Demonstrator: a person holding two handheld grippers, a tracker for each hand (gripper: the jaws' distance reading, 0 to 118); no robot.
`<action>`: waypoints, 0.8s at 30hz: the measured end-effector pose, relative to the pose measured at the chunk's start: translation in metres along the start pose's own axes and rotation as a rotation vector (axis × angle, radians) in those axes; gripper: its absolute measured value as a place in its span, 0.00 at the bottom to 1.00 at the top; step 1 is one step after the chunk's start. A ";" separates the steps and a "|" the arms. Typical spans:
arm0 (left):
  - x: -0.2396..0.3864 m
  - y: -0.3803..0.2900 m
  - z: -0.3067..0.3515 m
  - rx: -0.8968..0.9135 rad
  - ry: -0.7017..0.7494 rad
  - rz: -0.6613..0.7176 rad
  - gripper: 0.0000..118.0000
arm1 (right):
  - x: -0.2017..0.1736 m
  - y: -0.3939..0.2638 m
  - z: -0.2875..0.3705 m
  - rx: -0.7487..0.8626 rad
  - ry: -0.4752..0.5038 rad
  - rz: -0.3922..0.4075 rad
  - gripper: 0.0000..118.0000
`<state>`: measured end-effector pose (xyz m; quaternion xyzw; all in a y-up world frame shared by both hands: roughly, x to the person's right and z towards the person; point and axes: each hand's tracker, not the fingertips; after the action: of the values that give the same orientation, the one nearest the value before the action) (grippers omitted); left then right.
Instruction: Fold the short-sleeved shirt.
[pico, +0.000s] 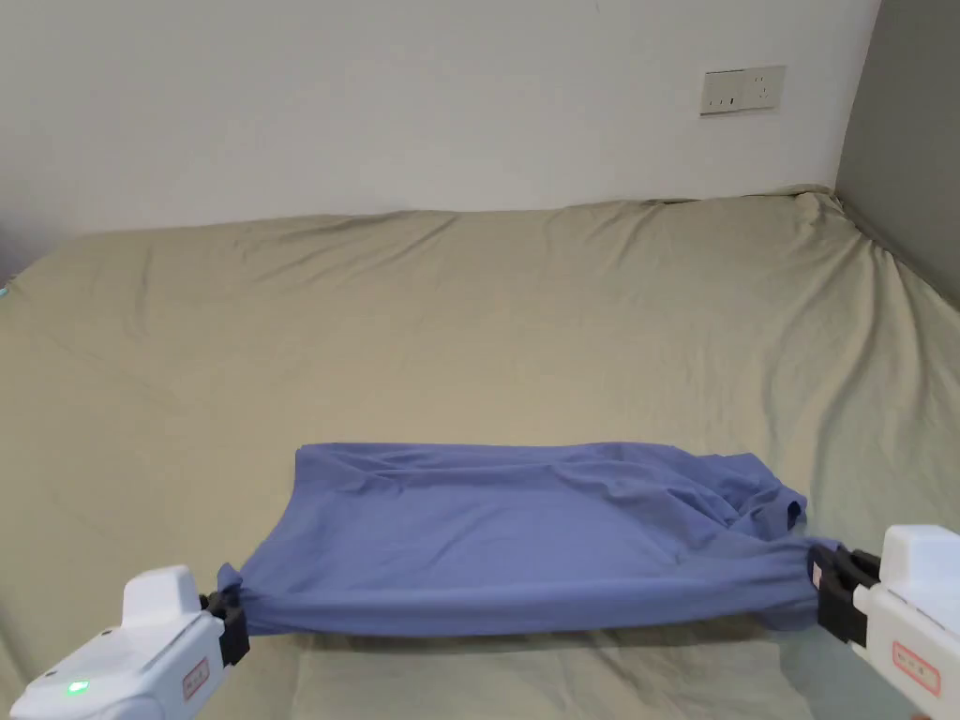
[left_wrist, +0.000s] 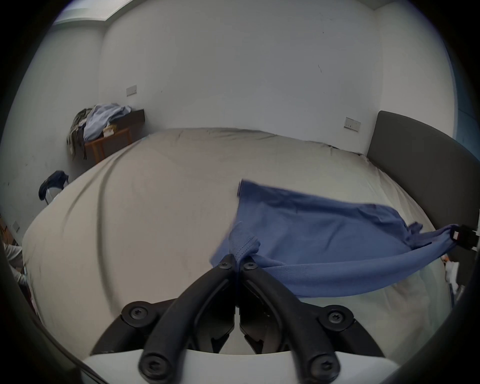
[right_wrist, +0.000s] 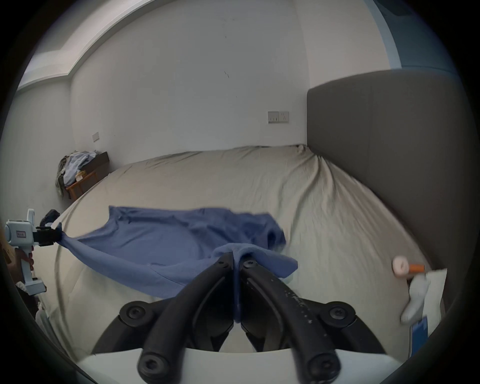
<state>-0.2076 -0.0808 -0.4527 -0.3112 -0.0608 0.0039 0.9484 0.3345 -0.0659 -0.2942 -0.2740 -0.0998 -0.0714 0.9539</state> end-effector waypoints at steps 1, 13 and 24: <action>-0.003 -0.010 0.009 -0.005 0.002 0.004 0.00 | 0.002 -0.008 0.010 0.000 0.001 0.000 0.04; -0.016 -0.104 0.091 -0.131 0.054 -0.014 0.00 | -0.021 -0.098 0.097 -0.176 -0.045 -0.071 0.04; -0.022 -0.128 0.068 -0.305 0.089 0.081 0.04 | -0.033 -0.142 0.066 -0.369 -0.140 -0.125 0.06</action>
<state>-0.2410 -0.1446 -0.3255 -0.4539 -0.0060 0.0191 0.8909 0.2658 -0.1475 -0.1746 -0.4415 -0.1680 -0.1285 0.8720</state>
